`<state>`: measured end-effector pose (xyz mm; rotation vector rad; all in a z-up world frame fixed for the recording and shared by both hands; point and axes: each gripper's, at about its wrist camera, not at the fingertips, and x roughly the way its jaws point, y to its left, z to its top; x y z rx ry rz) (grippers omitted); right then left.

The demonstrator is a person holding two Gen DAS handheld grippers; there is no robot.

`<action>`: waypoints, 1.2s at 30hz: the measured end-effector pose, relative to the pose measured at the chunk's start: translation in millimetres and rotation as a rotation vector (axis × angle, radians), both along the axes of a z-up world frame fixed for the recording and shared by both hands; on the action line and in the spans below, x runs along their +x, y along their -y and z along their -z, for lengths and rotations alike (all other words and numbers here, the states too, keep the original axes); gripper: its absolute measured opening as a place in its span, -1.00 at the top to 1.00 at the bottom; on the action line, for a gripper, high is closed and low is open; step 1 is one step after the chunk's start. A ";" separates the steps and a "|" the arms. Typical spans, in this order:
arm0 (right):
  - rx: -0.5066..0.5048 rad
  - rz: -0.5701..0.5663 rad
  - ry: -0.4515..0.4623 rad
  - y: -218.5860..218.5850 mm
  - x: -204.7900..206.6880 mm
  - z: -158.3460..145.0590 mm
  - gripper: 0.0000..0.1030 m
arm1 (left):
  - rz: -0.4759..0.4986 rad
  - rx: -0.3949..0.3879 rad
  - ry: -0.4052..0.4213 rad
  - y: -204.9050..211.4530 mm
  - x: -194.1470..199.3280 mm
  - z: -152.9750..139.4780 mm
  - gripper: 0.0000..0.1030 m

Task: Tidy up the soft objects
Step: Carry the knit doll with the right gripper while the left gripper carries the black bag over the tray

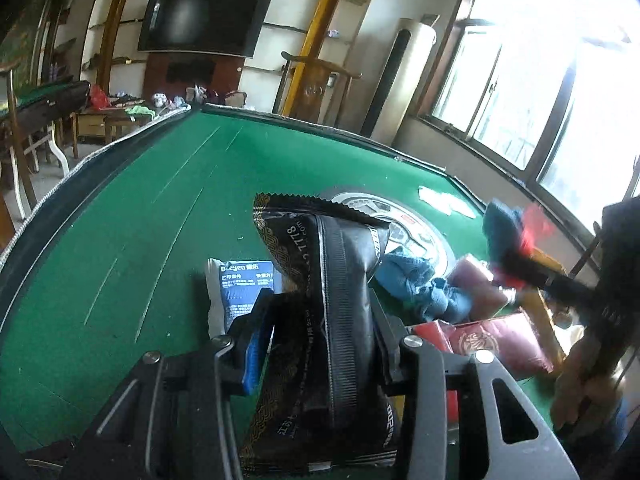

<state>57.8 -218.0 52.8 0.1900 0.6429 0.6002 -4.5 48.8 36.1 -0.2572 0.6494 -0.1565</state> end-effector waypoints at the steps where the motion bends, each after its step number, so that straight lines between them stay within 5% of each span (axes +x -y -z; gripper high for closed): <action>1: -0.009 0.008 -0.009 -0.4 0.6 2.0 0.31 | -0.001 -0.009 0.002 -1.2 0.2 -0.1 0.16; 7: -0.114 0.097 0.060 -3.2 -5.5 -0.8 0.32 | -0.005 -0.007 -0.018 -0.4 1.9 4.0 0.16; 17: -0.084 0.126 0.122 0.6 -8.8 -8.7 0.32 | -0.003 0.010 -0.011 2.9 1.7 3.5 0.16; 22: -0.121 0.233 0.192 15.7 -18.0 -22.8 0.32 | 0.007 0.000 -0.015 0.9 2.2 4.2 0.16; 31: 0.016 0.529 0.053 125.2 -2.7 -38.1 0.32 | 0.041 -0.005 -0.031 19.2 5.6 -7.8 0.16; 36: 0.127 0.750 -0.065 209.5 -8.5 -31.1 0.32 | 0.175 -0.012 -0.008 75.5 9.6 -39.0 0.16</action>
